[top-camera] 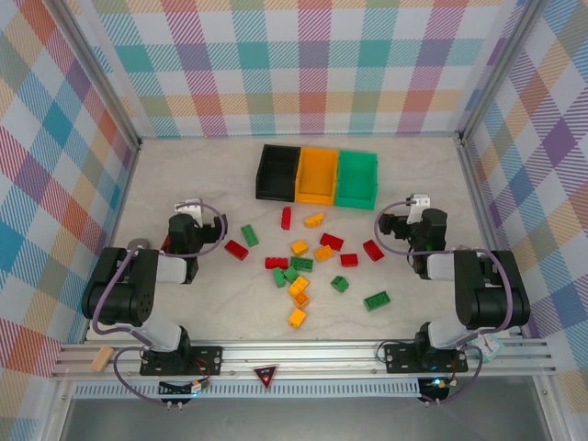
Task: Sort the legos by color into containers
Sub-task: Pick up the lego from the center of the table.
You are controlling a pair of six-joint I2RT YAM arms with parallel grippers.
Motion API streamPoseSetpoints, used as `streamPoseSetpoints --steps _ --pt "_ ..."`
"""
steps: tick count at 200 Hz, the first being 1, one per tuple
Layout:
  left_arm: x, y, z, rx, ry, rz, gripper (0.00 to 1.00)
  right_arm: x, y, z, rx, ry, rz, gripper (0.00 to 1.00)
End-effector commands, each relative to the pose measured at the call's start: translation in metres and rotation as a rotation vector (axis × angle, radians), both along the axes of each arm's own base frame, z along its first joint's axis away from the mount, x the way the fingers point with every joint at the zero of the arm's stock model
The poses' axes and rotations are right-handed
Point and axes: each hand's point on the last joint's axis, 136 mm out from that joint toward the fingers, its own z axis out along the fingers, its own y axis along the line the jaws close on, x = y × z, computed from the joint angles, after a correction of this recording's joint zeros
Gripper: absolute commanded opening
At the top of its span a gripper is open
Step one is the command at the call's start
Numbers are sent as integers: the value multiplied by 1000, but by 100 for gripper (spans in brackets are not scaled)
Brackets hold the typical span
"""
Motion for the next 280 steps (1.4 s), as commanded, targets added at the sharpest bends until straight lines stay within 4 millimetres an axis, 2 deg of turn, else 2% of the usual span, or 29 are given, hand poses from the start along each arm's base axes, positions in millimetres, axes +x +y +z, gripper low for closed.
streamPoseSetpoints --steps 1,198,236,268,280 --pt "6 -1 7 -11 -17 -4 100 7 2 9 6 -28 16 99" --pt "6 -1 6 -11 -17 -5 100 7 3 9 -2 -30 14 99" --pt "6 -1 7 -11 -19 -3 100 6 -3 23 -25 -20 -38 99" --pt "11 -1 15 -12 23 1 100 -3 -7 42 -18 -60 -67 99" --pt "11 -3 16 -12 19 -13 100 -11 -7 43 4 -25 -76 99"
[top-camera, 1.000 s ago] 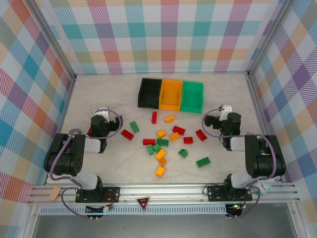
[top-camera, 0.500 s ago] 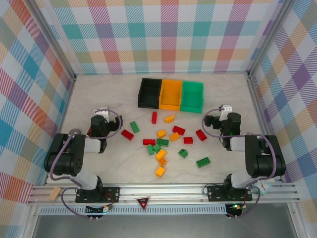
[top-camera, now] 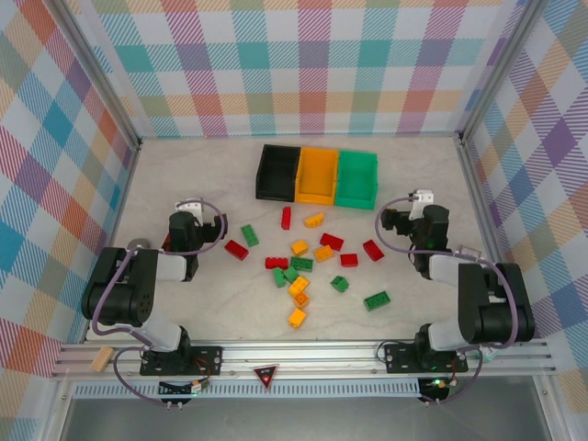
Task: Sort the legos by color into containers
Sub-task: Pick up the lego from the center of the table.
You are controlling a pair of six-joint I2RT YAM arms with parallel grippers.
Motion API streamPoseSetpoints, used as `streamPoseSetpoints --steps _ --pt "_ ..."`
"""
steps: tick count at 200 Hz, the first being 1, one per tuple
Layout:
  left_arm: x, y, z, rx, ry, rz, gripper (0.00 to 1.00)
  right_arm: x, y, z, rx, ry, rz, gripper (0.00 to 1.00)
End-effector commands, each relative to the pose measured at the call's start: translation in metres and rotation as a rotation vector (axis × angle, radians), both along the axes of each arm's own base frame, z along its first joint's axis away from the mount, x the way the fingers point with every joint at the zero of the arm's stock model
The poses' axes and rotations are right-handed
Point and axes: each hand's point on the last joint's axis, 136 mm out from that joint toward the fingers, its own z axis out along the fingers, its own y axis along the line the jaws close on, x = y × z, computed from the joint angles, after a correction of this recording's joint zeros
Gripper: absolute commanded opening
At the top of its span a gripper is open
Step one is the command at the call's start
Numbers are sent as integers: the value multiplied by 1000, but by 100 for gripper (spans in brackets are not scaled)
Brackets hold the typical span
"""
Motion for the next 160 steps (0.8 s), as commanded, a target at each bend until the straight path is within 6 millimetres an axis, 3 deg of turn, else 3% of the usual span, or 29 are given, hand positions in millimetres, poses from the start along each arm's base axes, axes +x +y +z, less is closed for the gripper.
streamPoseSetpoints --steps 1,49,63,91,113,140,160 --pt "6 -3 17 -14 -18 -13 100 -10 -1 13 29 12 -26 99" --pt "-7 -5 40 -29 -34 -21 100 -32 9 46 188 46 -33 99" --pt "-12 -3 50 -73 -10 13 100 -34 8 40 274 112 -80 99" --pt "-16 -6 82 -242 42 76 100 -26 29 27 345 227 6 99" --pt "-19 -11 87 -373 131 136 100 -22 38 22 387 267 31 99" --pt "-20 -42 102 -502 157 -2 100 -24 49 16 392 276 38 99" --pt "-25 -54 99 -588 215 -13 100 -28 56 5 368 286 31 99"
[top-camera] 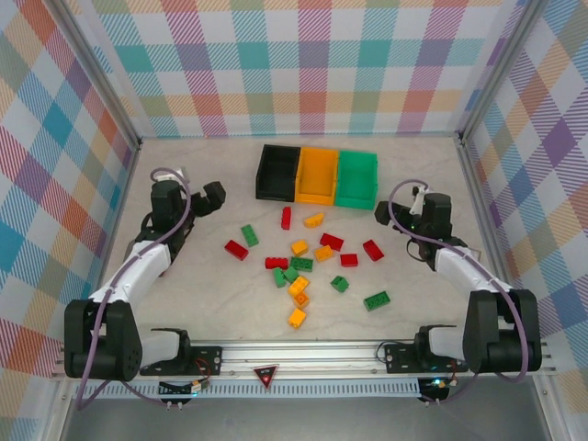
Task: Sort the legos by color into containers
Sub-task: Pick up the lego from the center of the table.
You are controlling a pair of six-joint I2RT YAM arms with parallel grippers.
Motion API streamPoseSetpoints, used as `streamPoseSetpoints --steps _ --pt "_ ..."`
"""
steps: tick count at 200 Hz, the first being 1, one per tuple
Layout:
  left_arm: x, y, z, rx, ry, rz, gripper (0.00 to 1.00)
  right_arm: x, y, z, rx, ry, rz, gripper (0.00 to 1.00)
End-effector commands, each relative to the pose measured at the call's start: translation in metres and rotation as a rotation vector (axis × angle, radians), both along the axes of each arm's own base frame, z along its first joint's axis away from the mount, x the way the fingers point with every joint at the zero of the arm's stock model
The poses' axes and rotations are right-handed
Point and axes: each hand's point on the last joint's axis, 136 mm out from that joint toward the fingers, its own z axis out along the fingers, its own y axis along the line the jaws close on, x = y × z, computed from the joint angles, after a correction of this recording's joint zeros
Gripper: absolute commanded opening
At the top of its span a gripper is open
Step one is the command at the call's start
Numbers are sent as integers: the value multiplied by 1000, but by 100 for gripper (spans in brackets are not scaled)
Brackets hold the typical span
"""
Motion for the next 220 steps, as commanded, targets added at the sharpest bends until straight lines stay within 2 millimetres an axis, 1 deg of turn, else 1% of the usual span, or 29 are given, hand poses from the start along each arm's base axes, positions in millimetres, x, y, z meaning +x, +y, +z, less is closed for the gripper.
streamPoseSetpoints --steps 1,15,21,43,58,68,78,87,92,98,116,129,138,151,174,194,206,220 --pt "-18 -24 -12 -170 139 -59 100 -4 14 -7 12 15 9 99" --pt "-23 -37 -15 -182 185 -92 100 -6 17 -12 -9 29 5 99" --pt "-27 -45 -17 -170 198 -113 100 -7 18 -13 -15 35 4 99" --pt "-40 -74 -27 -51 248 -162 99 -7 18 -19 -45 38 -19 99" --pt "-45 -93 -37 30 280 -192 99 -5 17 -26 -50 60 -31 99" --pt "-44 -106 -40 67 295 -216 94 -5 18 -27 -50 75 -26 99" --pt "-43 -119 -49 101 322 -247 88 -5 19 -28 -46 81 -23 99" --pt "-39 -133 -53 121 335 -276 85 -4 20 -29 -43 79 -22 99" --pt "-41 -138 -58 143 372 -292 83 -4 21 -29 -43 80 -21 99" --pt "-39 -145 -60 159 386 -310 80 -4 20 -30 -44 83 -23 99" --pt "-31 -164 -70 222 435 -356 77 -3 20 -30 -49 86 -23 99" --pt "-22 -173 -78 246 483 -375 72 -4 20 -31 -47 88 -27 99" --pt "-18 -180 -88 253 525 -393 71 -4 20 -32 -46 89 -26 99" --pt "-12 -187 -99 264 572 -413 64 -4 21 -32 -47 91 -23 99" --pt "-4 -193 -113 275 625 -420 56 -4 20 -31 -49 87 -28 99" --pt "2 -197 -119 273 638 -417 56 -4 20 -32 -52 92 -27 99" --pt "5 -204 -122 259 650 -433 57 -4 21 -31 -47 91 -26 99" --pt "5 -210 -130 248 679 -453 57 -3 21 -33 -46 96 -27 99"
